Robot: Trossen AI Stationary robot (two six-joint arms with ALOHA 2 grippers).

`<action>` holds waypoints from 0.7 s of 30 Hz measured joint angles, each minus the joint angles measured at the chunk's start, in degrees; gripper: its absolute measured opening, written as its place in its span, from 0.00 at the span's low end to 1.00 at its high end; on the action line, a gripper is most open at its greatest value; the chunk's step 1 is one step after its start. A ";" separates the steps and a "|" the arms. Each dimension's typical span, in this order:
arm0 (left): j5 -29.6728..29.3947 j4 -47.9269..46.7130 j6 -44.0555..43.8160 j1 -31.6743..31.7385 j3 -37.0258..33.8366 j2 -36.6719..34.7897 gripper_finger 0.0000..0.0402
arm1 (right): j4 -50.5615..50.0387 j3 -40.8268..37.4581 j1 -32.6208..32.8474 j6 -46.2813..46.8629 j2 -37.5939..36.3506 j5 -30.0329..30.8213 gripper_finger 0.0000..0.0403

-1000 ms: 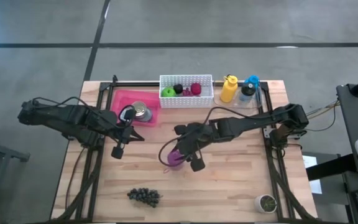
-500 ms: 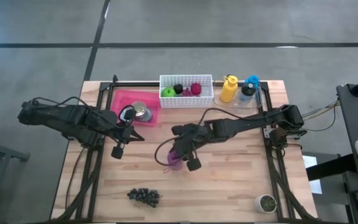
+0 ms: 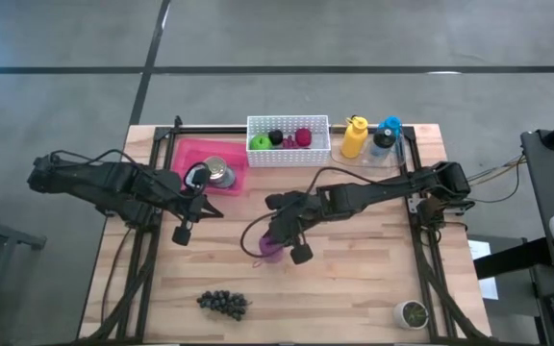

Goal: Pick & Place Food Item
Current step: Put the purple water bottle into the transparent bin

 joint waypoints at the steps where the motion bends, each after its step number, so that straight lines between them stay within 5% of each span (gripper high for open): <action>1: 0.01 0.01 -0.04 0.00 0.00 0.00 0.02 | -0.01 -0.02 0.00 -0.30 -0.03 -0.01 0.16; 21: 0.02 -0.01 -0.42 0.02 0.00 0.00 0.02 | -0.76 -0.02 -0.02 -0.62 -1.82 0.07 0.15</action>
